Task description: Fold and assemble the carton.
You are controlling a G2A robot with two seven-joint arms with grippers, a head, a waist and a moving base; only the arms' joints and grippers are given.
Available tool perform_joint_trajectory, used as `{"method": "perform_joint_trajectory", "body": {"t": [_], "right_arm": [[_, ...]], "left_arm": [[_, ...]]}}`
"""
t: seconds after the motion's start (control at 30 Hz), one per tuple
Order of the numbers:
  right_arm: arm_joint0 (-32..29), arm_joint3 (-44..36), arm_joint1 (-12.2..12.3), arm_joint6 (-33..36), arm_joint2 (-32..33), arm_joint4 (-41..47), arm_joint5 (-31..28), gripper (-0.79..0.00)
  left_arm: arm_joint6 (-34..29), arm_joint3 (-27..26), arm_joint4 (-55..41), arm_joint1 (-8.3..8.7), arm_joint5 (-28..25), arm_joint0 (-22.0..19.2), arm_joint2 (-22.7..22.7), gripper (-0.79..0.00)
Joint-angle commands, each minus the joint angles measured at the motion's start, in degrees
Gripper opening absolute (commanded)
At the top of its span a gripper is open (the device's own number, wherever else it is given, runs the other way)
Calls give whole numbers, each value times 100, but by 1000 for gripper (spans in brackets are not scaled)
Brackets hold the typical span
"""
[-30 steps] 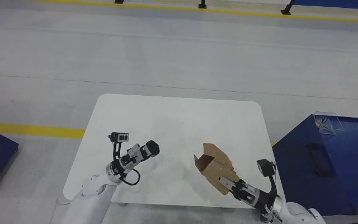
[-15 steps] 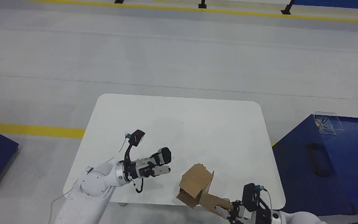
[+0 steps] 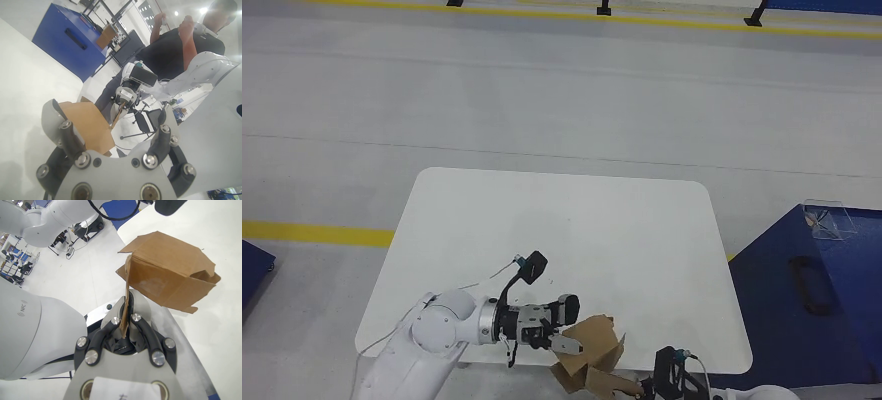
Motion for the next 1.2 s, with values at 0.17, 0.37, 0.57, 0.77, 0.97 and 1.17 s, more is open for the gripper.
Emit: {"method": "perform_joint_trajectory", "body": {"t": [0.17, 0.37, 0.57, 0.77, 0.97, 1.17], "right_arm": [[18, -49, 43, -115, -82, -66, 43, -785], [-34, -67, 81, -280, -6, -27, 46, -785], [-84, -63, 107, -304, -21, 50, 28, -785], [-84, -63, 107, -304, -21, 50, 28, -785], [49, 107, 107, -311, -204, 190, 430, -785], [435, 389, 174, 260, -225, 1319, 865, -785]], "left_arm": [[-255, 369, 69, 23, 316, -243, 332, 0], [-318, 605, 74, 22, 746, -397, 499, 0], [-107, 467, 51, 67, 553, -325, 381, 0], [-84, 449, 80, 73, 536, -312, 366, 0], [-33, 445, 78, 73, 541, -303, 352, 0], [520, -50, 865, 264, 570, 105, -428, 0]]}}
